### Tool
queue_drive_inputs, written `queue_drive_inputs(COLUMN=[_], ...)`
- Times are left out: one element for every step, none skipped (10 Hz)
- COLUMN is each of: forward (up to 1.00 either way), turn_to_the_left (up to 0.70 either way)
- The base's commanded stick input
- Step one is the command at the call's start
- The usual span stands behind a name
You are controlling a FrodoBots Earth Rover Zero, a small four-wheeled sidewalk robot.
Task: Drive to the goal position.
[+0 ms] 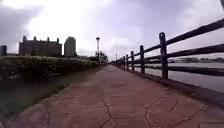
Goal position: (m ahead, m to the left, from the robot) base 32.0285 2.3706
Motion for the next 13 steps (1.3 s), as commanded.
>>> queue_drive_inputs(forward=[1.00, 1.00, 1.00, 1.00, 1.00, 1.00, 1.00, 1.00, 1.00, 1.00, 1.00, 1.00, 1.00], turn_to_the_left=[0.00, 0.00, 0.00, 0.00, 0.00, 0.00, 0.00, 0.00, 0.00, 0.00, 0.00, 0.00, 0.00])
